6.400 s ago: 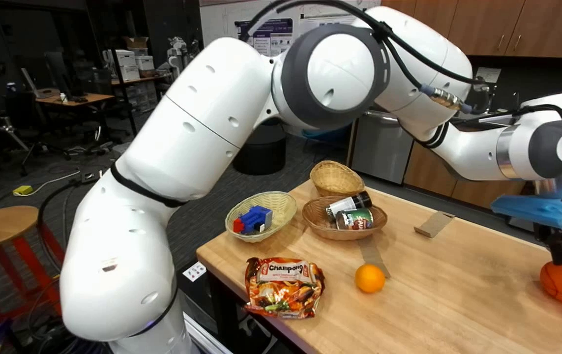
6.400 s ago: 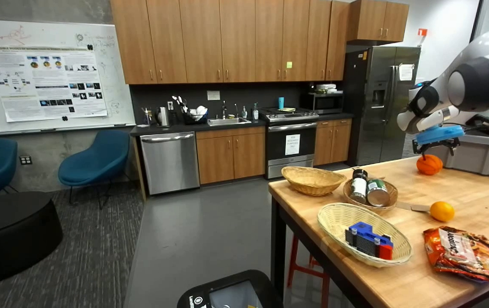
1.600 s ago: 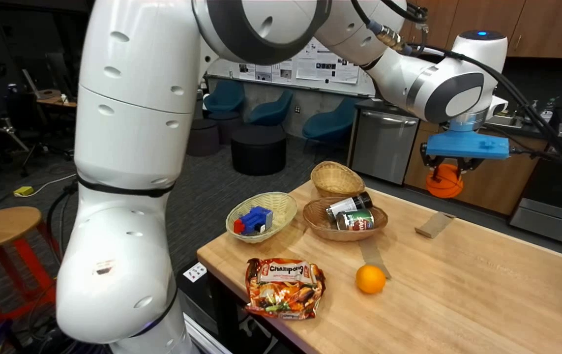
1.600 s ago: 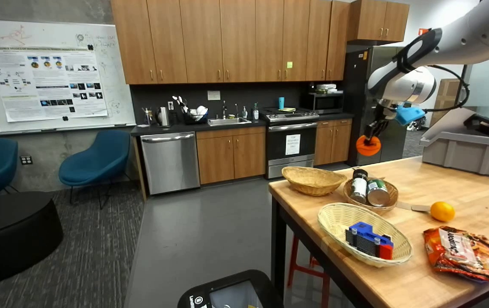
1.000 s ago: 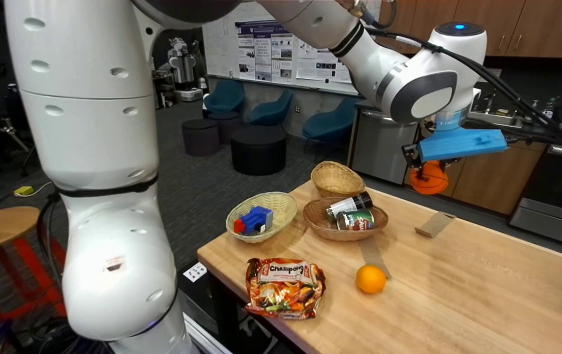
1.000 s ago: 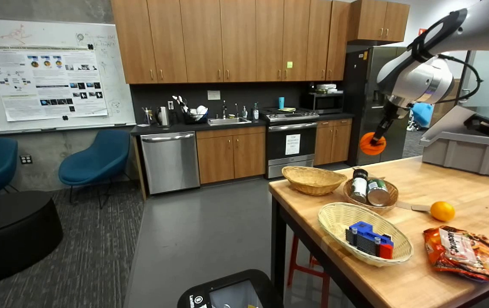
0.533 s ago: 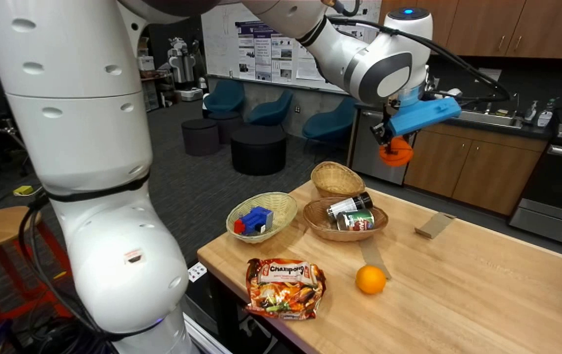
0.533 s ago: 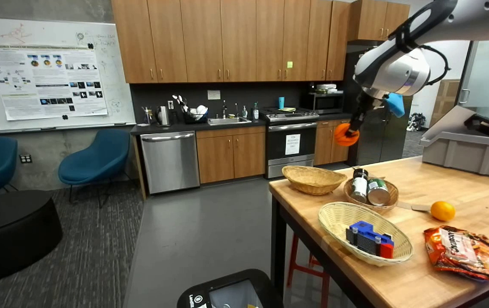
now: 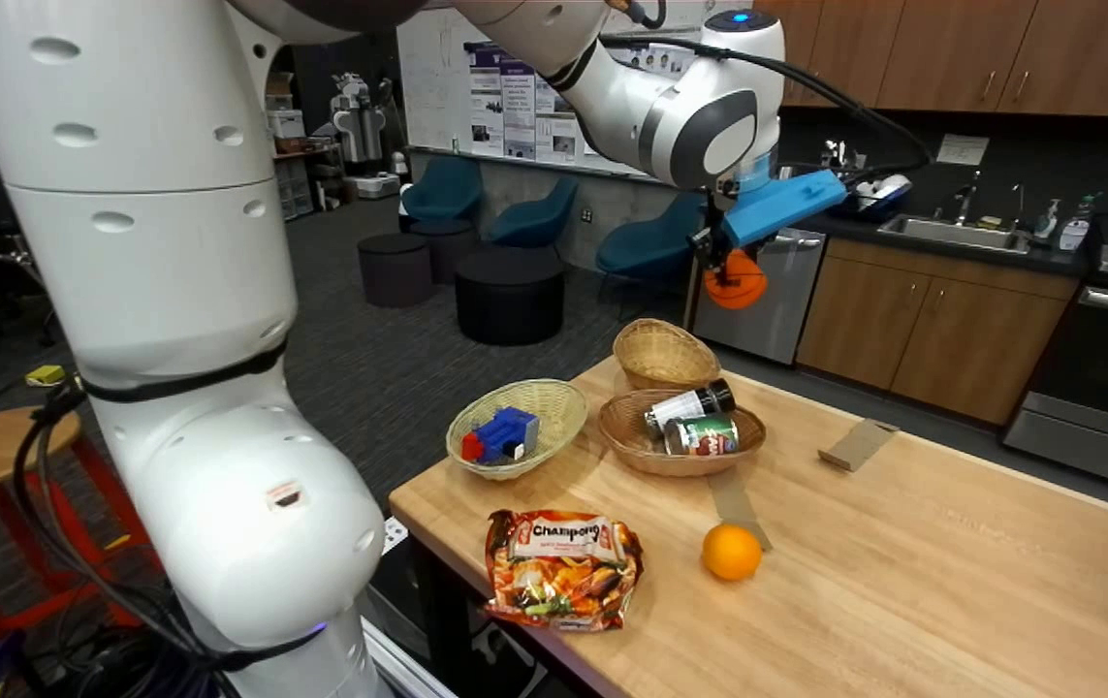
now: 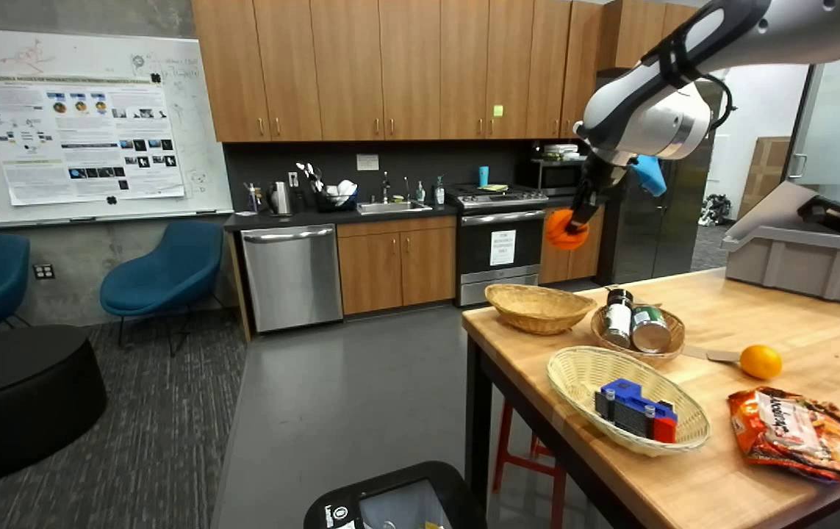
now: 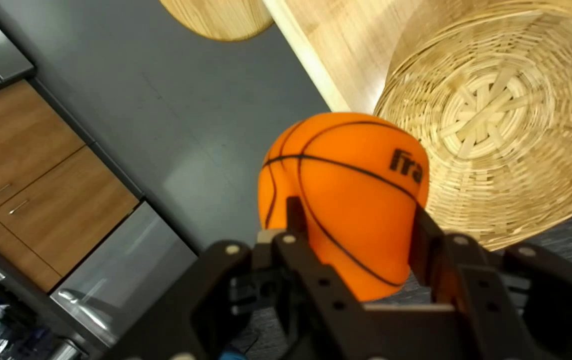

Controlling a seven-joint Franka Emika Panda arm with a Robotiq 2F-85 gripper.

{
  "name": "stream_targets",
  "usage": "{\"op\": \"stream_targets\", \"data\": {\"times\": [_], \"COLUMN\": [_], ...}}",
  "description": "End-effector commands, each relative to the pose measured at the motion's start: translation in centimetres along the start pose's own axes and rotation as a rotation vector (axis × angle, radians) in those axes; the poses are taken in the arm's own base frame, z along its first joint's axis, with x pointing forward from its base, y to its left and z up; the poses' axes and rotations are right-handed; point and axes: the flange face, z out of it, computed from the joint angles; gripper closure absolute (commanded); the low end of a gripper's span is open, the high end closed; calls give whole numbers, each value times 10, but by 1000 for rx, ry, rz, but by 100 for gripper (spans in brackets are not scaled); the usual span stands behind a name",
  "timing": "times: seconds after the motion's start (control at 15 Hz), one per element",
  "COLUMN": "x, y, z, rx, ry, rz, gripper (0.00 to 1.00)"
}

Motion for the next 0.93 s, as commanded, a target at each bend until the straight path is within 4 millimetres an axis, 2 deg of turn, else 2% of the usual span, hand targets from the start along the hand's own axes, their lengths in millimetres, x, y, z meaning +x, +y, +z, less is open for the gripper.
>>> {"op": "stream_targets", "data": {"times": [0.0,0.33,0.6,0.87], "x": [-12,-12,-2,17], "y": [-16,-27,-36,-52], "z": [-13,-18,-21,-10], "rx": [61,133,199,234], "ry": [-34,10,33,41], "rz": [-14,-36,-120,-172], "gripper": [77,77,77,77]}}
